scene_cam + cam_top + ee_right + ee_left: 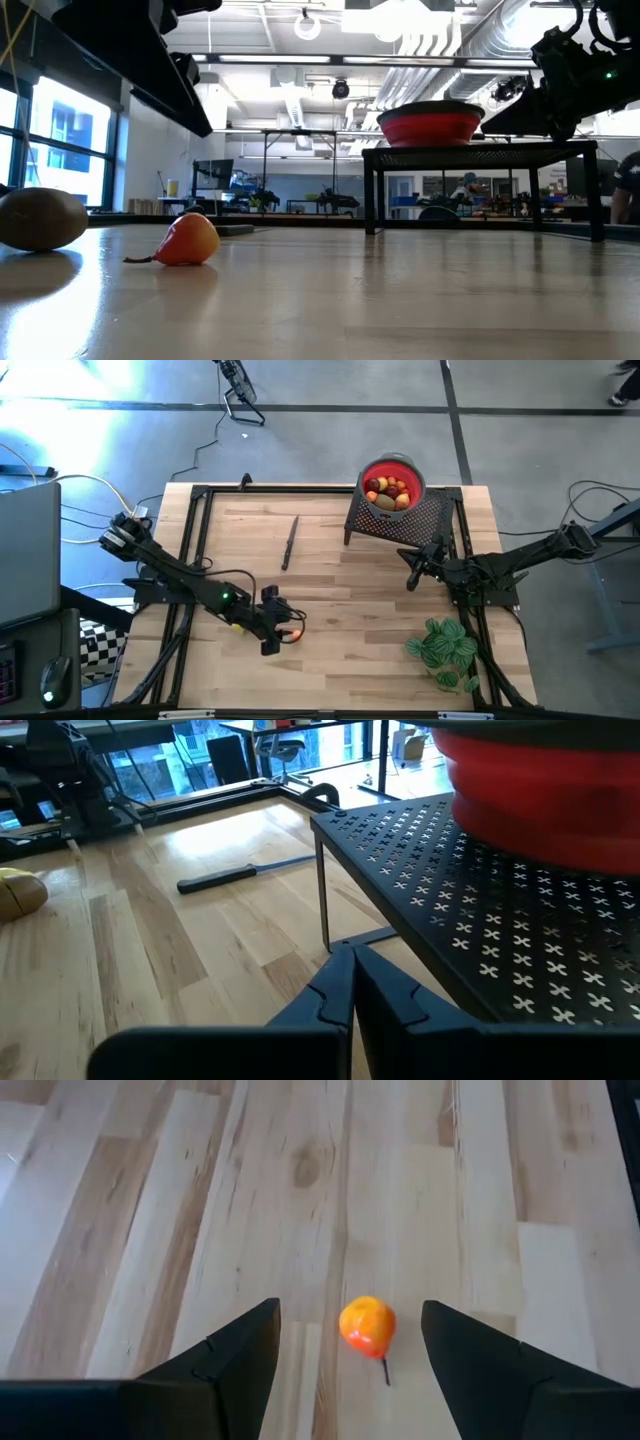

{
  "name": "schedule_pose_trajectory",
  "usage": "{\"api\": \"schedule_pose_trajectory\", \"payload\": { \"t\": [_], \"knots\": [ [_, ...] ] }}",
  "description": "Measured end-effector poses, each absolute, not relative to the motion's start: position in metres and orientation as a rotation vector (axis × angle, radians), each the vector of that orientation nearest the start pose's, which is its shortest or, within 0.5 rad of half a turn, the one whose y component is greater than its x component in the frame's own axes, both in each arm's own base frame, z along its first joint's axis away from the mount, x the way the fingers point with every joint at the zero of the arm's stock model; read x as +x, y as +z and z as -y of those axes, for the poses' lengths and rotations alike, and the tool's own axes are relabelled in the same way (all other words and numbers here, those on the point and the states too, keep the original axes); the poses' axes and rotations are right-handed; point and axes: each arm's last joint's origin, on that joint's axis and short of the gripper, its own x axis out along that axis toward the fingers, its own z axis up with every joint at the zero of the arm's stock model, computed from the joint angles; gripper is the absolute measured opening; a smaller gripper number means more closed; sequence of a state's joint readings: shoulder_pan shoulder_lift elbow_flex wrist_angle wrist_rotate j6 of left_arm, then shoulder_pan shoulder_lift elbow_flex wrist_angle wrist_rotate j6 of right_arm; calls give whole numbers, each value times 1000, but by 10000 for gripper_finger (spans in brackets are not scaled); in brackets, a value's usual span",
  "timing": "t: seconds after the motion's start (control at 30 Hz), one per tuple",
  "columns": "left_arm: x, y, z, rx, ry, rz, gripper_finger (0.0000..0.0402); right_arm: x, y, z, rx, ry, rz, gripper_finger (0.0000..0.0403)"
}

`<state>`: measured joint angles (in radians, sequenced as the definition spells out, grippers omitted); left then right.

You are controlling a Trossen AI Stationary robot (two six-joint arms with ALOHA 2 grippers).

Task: Pick & Place Fruit
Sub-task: Put the orange pear into the red strainer bowl on the shelf

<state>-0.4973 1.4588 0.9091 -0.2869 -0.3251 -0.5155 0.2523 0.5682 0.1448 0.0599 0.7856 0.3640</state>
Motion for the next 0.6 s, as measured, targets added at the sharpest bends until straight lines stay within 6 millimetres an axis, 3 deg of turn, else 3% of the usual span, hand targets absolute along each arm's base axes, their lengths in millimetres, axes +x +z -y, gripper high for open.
{"api": "schedule_pose_trajectory", "payload": {
  "t": [0.33, 0.6],
  "knots": [
    [263, 217, 132, -214, 67, -782, 239, 129, 168, -12, 168, -576, -220, 2],
    [274, 192, 138, -187, 83, -829, 239, 129, 168, -12, 169, -576, -219, 2]
  ]
}}
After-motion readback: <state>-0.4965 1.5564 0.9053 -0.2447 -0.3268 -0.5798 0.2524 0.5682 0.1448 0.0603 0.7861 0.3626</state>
